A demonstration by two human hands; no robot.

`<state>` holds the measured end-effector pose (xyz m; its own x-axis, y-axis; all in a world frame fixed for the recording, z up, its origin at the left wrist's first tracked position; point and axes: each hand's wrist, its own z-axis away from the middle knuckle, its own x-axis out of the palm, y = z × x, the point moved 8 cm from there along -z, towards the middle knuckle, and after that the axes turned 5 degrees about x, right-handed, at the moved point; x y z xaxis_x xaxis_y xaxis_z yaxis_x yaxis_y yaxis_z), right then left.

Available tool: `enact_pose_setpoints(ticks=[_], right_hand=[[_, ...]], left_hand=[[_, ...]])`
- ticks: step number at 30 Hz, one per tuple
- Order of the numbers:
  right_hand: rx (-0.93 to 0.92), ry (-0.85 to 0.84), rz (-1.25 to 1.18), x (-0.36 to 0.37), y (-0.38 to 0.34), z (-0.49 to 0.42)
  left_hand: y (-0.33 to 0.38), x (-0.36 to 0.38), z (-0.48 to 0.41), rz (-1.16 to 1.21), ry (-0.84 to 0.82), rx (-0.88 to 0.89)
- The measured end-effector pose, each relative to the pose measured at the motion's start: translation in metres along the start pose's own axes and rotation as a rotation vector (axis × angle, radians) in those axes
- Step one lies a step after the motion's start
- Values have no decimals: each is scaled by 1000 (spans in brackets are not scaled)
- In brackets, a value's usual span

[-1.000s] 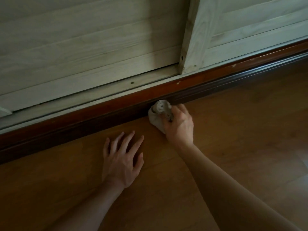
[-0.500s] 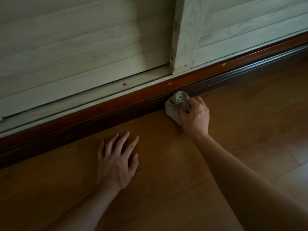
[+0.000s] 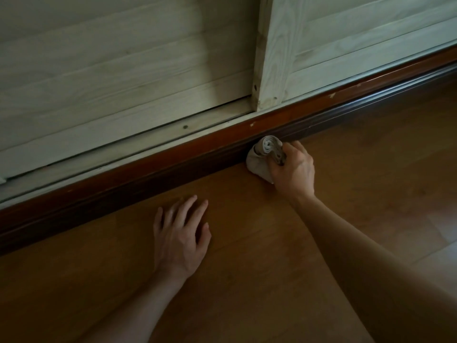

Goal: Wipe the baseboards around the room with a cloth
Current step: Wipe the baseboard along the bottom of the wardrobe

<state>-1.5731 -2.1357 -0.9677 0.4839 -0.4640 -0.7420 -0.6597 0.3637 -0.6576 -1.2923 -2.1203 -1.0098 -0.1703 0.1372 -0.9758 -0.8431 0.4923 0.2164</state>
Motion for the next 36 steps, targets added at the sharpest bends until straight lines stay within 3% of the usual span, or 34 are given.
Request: enact_pose_setpoints(ticks=[3,7,12,16,21,26,33,36], right_hand=[[87,61,16,-16,20,-10],[209,121,29,-27,39,-16],[76,75,16,-16,24,-12],[179,122,10,-21,37,-14],[102,103,35,-14,23,-8],[190,172,38,-19,22,-4],[24,57,37,2,-10,9],[3,40,67,-5,0,-2]], left_hand=[[26,3,-14,87,32,101],[55,18,-21,56,-46,199],[56,21,-22,-23,-52,193],[56,22,-23,-30,-67,183],[55,22,-22,-10,-69,180],[54,23,-23,-3,-64,178],[71,19,-33,93,-25,9],[98,27,-38,129,-10,18]])
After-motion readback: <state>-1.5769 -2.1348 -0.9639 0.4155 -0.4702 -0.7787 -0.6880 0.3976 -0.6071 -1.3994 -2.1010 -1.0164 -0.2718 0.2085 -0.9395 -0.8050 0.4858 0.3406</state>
